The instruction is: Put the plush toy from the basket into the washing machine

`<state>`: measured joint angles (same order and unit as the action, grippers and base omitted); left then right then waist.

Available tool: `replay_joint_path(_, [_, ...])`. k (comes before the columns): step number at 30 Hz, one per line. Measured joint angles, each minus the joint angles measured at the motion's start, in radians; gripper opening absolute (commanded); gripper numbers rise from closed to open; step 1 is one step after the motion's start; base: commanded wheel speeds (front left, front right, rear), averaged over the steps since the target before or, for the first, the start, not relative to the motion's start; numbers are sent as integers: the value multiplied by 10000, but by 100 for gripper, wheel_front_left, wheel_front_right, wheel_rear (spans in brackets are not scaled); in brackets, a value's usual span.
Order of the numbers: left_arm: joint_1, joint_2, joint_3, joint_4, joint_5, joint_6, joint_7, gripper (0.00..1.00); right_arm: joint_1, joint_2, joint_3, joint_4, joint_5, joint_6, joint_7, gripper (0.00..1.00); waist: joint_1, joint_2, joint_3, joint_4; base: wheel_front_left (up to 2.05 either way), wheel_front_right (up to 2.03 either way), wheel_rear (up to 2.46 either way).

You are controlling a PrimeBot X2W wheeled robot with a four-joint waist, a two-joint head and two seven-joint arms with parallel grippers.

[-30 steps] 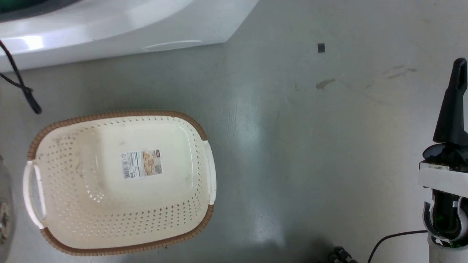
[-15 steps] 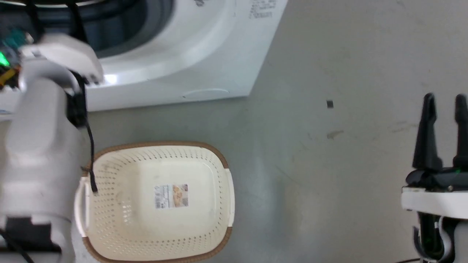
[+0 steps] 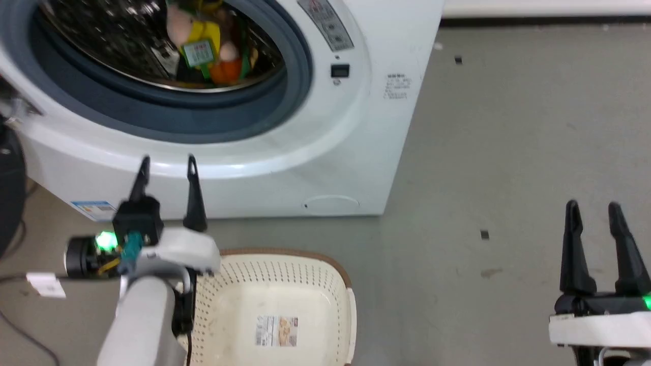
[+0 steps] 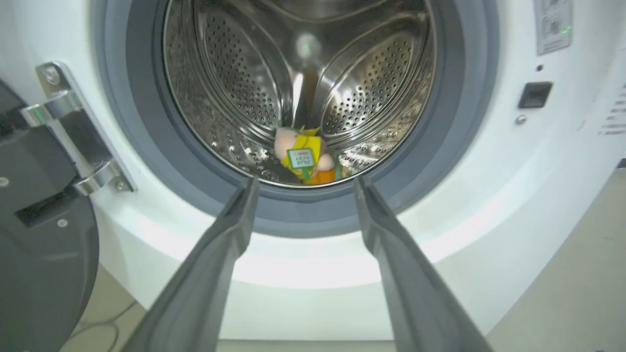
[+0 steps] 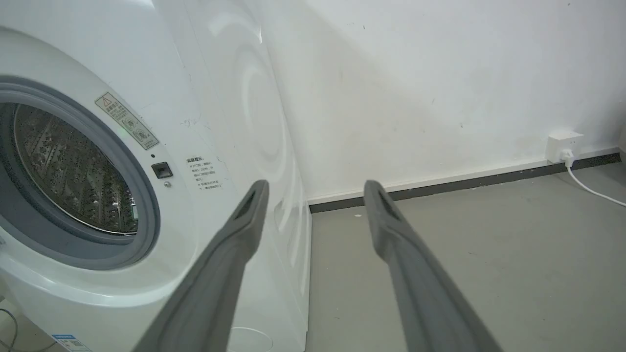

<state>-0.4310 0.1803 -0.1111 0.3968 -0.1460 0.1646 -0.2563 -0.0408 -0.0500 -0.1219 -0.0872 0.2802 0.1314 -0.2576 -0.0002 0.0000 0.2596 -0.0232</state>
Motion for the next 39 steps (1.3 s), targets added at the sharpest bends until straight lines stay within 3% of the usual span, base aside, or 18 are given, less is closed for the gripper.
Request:
replay_joint_path(4, [1118,-201,75,-759,242,-27,-2,100,438,0,-15,134,-23,0,0,100,0,0,-709,229,0,0,0])
replay_joint_path(9, [2382,-508,240,-1386,307,-382,-2,100,898,0,-21,360,-107,0,0,100,0,0,-1479,413,0,0,0])
replay_joint_path(23, [4082,-859,454,-1601,685,-742,-2,100,1682,0,125,562,-454,0,0,100,-1,0,-2732,296,0,0,0])
replay_joint_path(24, [4107,-884,487,-1603,690,-788,-2,0,1699,0,113,562,-454,0,0,0,-1,0,-2748,283,0,0,0])
replay_joint_path(39, [4112,-922,541,-1728,738,-836,198,0,1706,0,188,564,-608,0,205,0,0,0,-2745,274,0,0,0])
